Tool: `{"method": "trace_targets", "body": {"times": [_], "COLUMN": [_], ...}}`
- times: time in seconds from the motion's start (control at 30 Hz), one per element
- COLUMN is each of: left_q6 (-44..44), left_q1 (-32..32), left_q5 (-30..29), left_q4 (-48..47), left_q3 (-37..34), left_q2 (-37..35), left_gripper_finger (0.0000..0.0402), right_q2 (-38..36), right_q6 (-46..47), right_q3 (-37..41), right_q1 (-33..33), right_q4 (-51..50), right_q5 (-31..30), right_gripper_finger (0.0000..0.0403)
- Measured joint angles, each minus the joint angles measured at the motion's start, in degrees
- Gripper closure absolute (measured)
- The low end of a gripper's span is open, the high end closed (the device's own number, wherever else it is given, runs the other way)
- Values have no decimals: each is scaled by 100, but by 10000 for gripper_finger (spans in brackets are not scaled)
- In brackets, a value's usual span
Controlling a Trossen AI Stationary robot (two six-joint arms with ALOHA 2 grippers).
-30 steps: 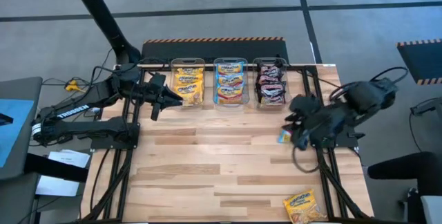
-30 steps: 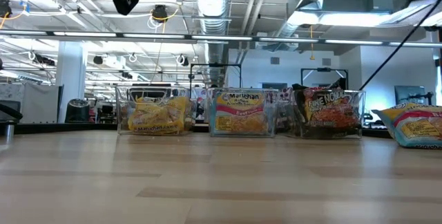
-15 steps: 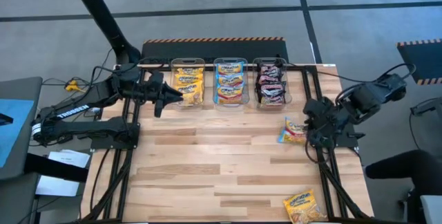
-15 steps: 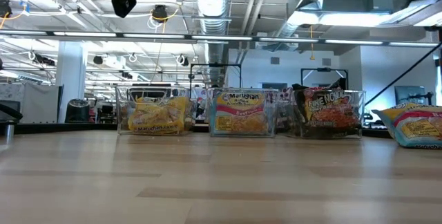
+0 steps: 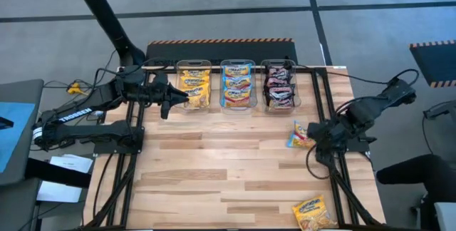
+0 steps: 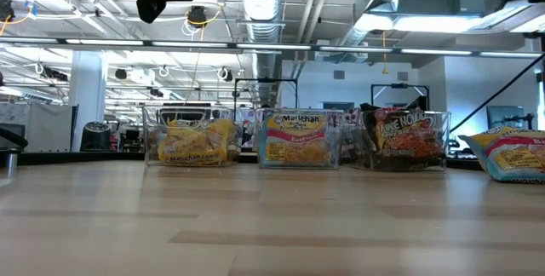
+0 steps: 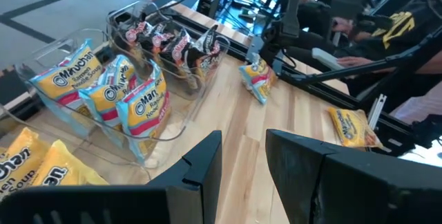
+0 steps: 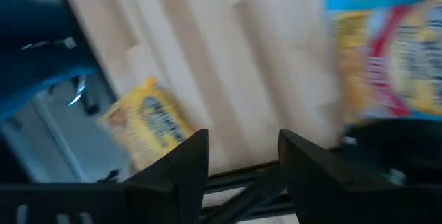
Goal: Sort Maruchan noodles
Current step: Put the yellow noodle pack into the left transparent bin
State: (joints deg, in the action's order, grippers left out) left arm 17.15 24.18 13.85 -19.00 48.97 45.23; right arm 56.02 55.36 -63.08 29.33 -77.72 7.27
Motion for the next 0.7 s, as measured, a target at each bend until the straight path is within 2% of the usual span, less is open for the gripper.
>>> {"method": "trace_targets", "body": {"times": [0.17, 0.37, 0.7], "left_q6": [5, 4, 4], "left_q1": [0, 0, 0], "left_q5": [-102, -124, -125], "left_q4": [0, 0, 0], "left_q3": [0, 0, 0], "left_q2": [0, 4, 4], "left_gripper_finger": [301, 301, 301], "right_q2": [338, 1076, 2320], "right_q6": [-165, -279, -282], "right_q3": [257, 261, 261], "right_q1": [280, 811, 1561], "right_q4": [736, 1146, 1960], "right_q5": [475, 702, 1416], "right_gripper_finger": [197, 197, 197]}}
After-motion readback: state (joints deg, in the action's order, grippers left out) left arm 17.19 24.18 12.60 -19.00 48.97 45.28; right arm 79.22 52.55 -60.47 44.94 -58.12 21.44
